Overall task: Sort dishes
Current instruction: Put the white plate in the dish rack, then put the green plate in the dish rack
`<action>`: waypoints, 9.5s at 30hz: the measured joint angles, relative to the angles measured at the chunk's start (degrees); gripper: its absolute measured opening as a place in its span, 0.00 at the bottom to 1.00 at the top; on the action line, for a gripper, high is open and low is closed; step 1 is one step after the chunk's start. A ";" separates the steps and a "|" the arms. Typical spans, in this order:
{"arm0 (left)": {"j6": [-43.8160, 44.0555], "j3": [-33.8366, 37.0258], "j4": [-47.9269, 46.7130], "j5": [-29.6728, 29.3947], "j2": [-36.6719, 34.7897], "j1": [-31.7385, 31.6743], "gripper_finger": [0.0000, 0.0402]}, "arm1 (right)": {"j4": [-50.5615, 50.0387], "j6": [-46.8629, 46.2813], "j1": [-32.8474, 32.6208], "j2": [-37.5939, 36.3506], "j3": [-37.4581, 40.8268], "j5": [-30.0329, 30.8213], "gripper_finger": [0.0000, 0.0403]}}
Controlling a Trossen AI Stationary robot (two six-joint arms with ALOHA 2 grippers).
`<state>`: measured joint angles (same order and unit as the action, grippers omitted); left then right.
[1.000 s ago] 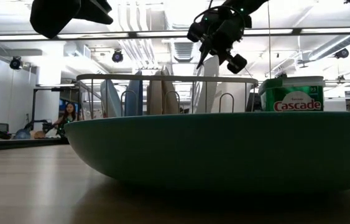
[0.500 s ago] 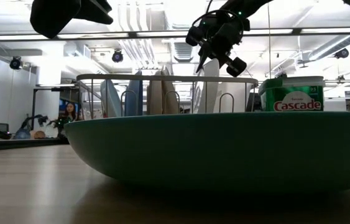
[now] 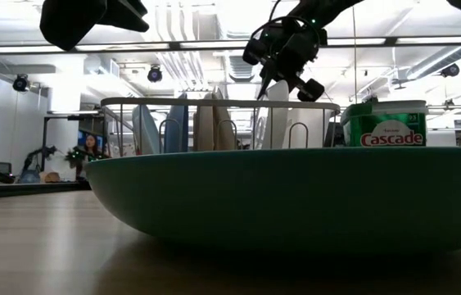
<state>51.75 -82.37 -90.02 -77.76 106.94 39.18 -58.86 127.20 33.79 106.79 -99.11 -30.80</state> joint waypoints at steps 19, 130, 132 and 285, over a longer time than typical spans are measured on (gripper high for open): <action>0.00 0.01 0.00 0.35 0.00 -0.01 0.29 | 0.45 -1.29 0.10 0.08 0.79 -0.73 0.14; 0.17 0.00 0.00 0.44 0.00 0.20 0.29 | 7.02 -34.60 2.64 -3.64 0.96 19.91 0.35; 0.16 0.00 0.00 0.38 -0.02 0.39 0.29 | 7.21 -34.73 3.37 -4.36 0.96 23.35 0.36; -9.19 -11.70 0.00 2.91 -1.51 -2.08 0.29 | 55.40 -96.37 -29.40 -58.85 42.91 65.49 0.00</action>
<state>42.56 -94.07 -90.02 -74.84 105.43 37.10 -3.46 30.82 4.39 47.95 -56.20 34.69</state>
